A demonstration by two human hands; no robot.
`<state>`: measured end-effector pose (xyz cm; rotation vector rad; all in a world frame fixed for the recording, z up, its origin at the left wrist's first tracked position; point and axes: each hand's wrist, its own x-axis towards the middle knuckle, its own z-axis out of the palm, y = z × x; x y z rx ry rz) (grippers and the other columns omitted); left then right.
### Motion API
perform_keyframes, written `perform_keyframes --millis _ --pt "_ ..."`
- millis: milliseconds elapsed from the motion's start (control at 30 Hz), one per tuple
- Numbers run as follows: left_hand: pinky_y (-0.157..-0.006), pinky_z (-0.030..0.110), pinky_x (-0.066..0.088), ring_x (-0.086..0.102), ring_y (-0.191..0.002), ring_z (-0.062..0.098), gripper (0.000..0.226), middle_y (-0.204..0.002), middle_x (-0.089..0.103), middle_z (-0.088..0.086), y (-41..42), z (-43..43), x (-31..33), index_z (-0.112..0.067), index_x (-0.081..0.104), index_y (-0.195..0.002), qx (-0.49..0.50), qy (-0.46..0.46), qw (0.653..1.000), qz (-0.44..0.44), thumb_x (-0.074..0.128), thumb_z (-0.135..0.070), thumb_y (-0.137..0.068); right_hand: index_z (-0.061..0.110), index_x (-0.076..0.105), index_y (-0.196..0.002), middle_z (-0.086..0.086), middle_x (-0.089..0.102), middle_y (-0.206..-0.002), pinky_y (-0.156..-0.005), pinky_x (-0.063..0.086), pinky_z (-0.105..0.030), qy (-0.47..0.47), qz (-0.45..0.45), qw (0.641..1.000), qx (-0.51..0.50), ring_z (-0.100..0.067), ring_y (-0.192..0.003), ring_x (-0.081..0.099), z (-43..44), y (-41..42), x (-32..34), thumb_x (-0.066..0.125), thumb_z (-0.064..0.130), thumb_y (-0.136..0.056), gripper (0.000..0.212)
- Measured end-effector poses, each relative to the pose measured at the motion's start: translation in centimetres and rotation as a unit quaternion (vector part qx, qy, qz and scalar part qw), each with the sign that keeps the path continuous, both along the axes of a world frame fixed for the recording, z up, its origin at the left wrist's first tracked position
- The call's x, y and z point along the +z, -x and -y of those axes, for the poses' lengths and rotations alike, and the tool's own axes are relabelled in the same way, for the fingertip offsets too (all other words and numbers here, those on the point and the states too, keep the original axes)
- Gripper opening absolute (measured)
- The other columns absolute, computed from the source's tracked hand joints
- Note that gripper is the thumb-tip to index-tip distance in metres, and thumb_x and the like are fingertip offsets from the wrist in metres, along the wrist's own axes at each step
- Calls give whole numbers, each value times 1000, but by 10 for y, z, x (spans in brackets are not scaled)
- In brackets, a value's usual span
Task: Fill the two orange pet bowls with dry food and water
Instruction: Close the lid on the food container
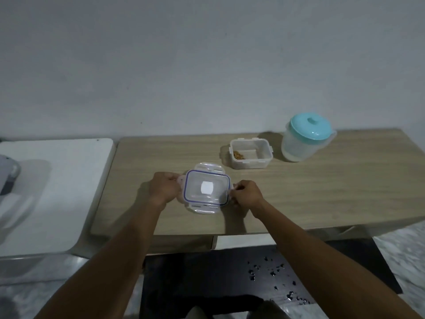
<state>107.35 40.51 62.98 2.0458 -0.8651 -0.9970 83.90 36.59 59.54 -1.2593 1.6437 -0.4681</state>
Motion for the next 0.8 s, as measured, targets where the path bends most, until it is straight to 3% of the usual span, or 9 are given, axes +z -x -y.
perform_keyframes --millis 67,167,233,300,400,533,633,733,800 --pt "-83 42 59 73 -82 21 25 -86 77 6 -1 15 5 -12 78 -96 3 58 998 -27 79 -20 -72 11 64 -87 -11 70 -75 -62 60 -37 31 55 997 -34 -23 -63 65 9 9 13 70 8 -91 8" --pt "-76 30 60 68 -77 16 25 -87 76 9 11 37 24 -8 78 -97 6 145 987 -63 82 -11 -73 20 70 -80 -4 68 -70 -61 56 -36 115 116 983 -89 -21 -58 61 30 31 43 71 4 -90 18" --pt "-75 29 58 67 -75 14 18 -87 75 9 26 53 36 -9 78 -91 8 181 980 -77 82 -10 -74 16 75 -83 -2 66 -69 -60 54 -32 158 145 970 -112 -17 -58 57 44 46 63 70 7 -92 14" --pt "-76 32 58 68 -77 16 10 -84 75 6 46 69 44 -17 78 -83 -1 186 977 -104 79 -9 -76 12 76 -97 -4 67 -74 -58 53 -27 186 159 960 -135 -14 -58 57 58 64 77 69 9 -94 9" --pt "-81 35 58 69 -80 23 14 -81 72 10 76 87 46 -13 76 -82 -10 171 971 -166 72 0 -81 10 77 -105 -6 72 -83 -60 57 -25 181 188 954 -151 -13 -58 63 75 87 84 64 9 -96 16" --pt "-86 29 57 68 -96 26 20 -96 71 17 107 106 31 3 70 -102 4 144 963 -227 63 10 -85 11 75 -101 2 70 -73 -71 57 -30 116 274 932 -206 -12 -62 59 95 105 66 57 15 -98 20" --pt "-86 29 56 65 -96 25 28 -100 69 18 122 123 17 5 66 -112 82 138 944 -288 61 8 -85 16 80 -104 8 73 -81 -80 53 -32 147 231 944 -181 -8 -74 61 107 112 42 70 33 -89 24" --pt "-78 23 54 66 -92 19 34 -102 71 12 133 132 6 2 67 -115 105 150 958 -221 71 -2 -82 13 73 -124 5 75 -110 -91 52 -25 173 162 959 -156 -6 -97 68 109 110 26 78 21 -87 38" --pt "-76 19 53 65 -93 15 45 -108 69 10 141 135 0 2 64 -121 89 151 973 -152 75 -1 -78 10 68 -131 6 70 -115 -90 50 -17 170 153 961 -156 -7 -104 67 107 105 20 78 12 -87 45"
